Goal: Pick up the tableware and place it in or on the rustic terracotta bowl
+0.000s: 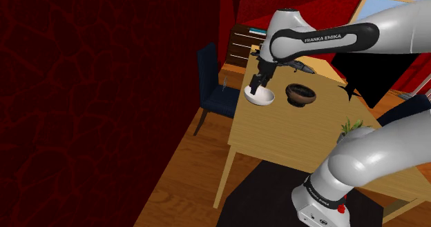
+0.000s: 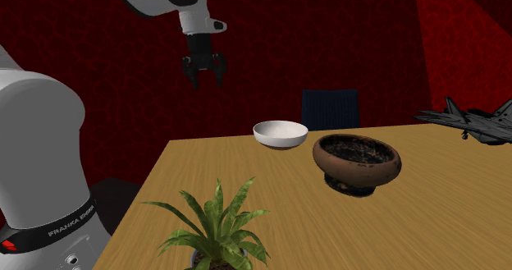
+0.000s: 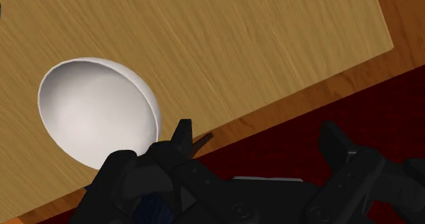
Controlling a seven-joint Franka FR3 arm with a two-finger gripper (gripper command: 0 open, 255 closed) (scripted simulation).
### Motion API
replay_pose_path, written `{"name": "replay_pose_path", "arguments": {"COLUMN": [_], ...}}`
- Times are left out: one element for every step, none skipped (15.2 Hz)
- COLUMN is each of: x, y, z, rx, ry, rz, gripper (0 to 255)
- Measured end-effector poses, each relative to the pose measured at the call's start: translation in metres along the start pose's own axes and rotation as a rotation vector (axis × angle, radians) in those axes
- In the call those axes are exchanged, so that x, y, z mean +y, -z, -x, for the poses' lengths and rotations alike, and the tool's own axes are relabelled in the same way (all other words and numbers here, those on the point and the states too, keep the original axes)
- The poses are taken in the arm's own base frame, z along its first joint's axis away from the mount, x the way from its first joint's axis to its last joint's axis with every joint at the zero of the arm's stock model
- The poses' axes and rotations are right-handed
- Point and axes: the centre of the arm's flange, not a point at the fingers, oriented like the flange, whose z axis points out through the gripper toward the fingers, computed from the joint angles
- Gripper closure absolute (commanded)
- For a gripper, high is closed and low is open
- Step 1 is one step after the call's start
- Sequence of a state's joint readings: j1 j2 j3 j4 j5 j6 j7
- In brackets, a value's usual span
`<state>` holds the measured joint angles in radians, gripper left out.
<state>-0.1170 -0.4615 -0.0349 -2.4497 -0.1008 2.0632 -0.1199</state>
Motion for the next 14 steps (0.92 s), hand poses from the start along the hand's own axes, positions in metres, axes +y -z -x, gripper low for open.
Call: {"name": "replay_pose_path", "arguments": {"x": [0.008,0.016,0.022,0.029,0.039,0.048,0.055,0.065,0.072,0.08,0.088,0.097,0.103,0.107], "y": [-0.006,-0.016,-0.026,-0.034,-0.04,-0.047,-0.058,-0.066,-0.074,-0.083,-0.091,-0.099,-0.108,-0.115], "z": [-0.006,-0.013,-0.019,-0.025,-0.029,-0.035,-0.038,-0.042,-0.049,-0.057,-0.064,-0.068,-0.075,-0.079], "rx": [0.001,0.002,0.002,0.003,0.004,0.005,0.005,0.006,0.007,0.008,0.009,0.01,0.011,0.011], "ry": [-0.006,-0.013,-0.02,-0.027,-0.033,-0.04,-0.046,-0.053,-0.06,-0.066,-0.073,-0.079,-0.086,-0.091], "rz": [0.004,0.007,0.011,0.015,0.019,0.022,0.026,0.03,0.034,0.038,0.041,0.045,0.048,0.051], "gripper": [0,0,0,0,0,0,0,0,0,0,0,0,0,0]}}
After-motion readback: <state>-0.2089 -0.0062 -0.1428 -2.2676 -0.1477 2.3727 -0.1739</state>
